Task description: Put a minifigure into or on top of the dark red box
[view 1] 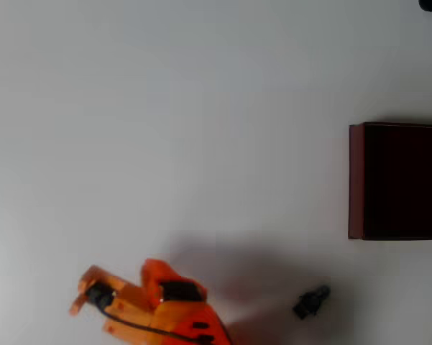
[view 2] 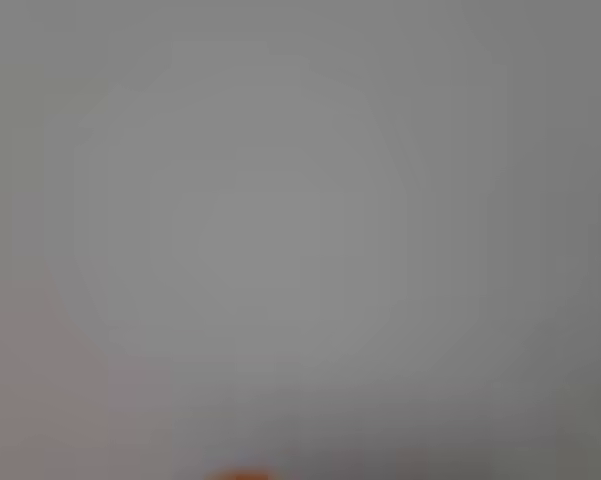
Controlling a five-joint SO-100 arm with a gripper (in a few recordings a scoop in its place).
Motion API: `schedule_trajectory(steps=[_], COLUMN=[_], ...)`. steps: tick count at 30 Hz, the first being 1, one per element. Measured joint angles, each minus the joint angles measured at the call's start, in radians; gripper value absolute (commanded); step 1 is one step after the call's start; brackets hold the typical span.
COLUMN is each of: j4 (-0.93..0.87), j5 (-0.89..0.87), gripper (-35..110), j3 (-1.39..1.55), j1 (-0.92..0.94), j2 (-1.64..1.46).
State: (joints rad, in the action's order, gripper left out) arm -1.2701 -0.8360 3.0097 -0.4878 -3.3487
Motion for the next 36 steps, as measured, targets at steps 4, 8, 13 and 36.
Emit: schedule_trajectory(steps=[4, 8, 13, 36], j4=[-0.127, -0.224, -0.321, -0.321], j5=[-0.16, -0.158, -0.118, -0.637], gripper=[11, 11, 12, 17], j3=[-0.155, -0.377, -0.649, -0.623], j1=[0.173, 0.383, 0.537, 1.003], j2=[0.02, 0.166, 0.454, 0.954])
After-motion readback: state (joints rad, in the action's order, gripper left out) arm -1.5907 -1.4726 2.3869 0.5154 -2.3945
